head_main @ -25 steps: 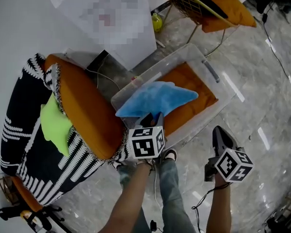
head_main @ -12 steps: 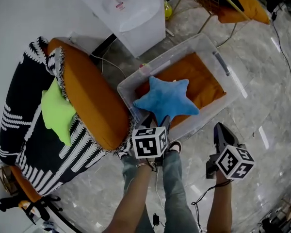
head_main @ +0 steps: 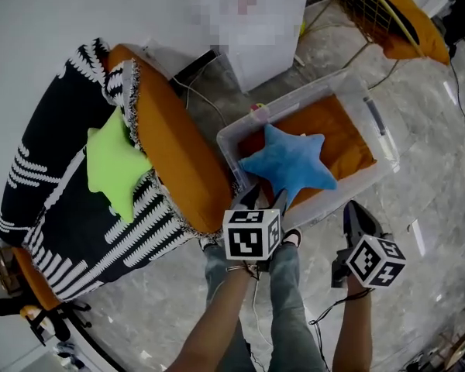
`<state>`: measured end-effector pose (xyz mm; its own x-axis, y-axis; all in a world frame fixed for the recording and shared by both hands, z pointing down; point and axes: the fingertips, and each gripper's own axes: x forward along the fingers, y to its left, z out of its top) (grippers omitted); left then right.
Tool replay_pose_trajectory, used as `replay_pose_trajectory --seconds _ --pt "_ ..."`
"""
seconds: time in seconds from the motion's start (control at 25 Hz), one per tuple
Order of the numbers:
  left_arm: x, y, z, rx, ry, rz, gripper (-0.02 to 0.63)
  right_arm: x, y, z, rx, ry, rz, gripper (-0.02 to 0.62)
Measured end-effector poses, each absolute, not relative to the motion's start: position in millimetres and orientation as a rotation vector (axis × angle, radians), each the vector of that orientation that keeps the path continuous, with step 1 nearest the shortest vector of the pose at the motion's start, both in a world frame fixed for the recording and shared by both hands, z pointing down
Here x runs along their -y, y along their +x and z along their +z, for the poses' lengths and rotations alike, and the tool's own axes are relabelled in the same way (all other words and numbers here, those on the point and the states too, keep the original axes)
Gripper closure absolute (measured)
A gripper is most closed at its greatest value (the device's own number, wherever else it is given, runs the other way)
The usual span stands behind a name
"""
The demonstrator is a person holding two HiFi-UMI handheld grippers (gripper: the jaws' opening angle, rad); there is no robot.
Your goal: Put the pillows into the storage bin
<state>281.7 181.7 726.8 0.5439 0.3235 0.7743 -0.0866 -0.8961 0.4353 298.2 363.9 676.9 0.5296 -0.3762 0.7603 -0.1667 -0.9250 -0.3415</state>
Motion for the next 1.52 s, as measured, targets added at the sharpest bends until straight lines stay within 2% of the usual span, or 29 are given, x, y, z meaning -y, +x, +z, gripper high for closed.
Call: replay_pose_trajectory --seconds 0.32,0.68,1.08,1.52 --pt "-117.0 268.2 678.7 -0.156 2.401 1.203 0.36 -282.0 291.6 651.6 -0.586 -2.545 -1.334 0.594" --pt "9.8 223.5 651.5 0.068 2.431 1.105 0.36 -154.1 280.7 628.0 -0.826 -2.547 -1.34 0.594" --pt "155.1 119.2 684.1 0.418 2.34 1.099 0.36 -11.2 235.3 645.2 -1.099 -2.493 -1.422 0.594" --pt "205.0 51.7 750.6 0.549 2.226 1.162 0.36 74.9 190.2 685.5 -1.299 -2.443 -1.525 0.594"
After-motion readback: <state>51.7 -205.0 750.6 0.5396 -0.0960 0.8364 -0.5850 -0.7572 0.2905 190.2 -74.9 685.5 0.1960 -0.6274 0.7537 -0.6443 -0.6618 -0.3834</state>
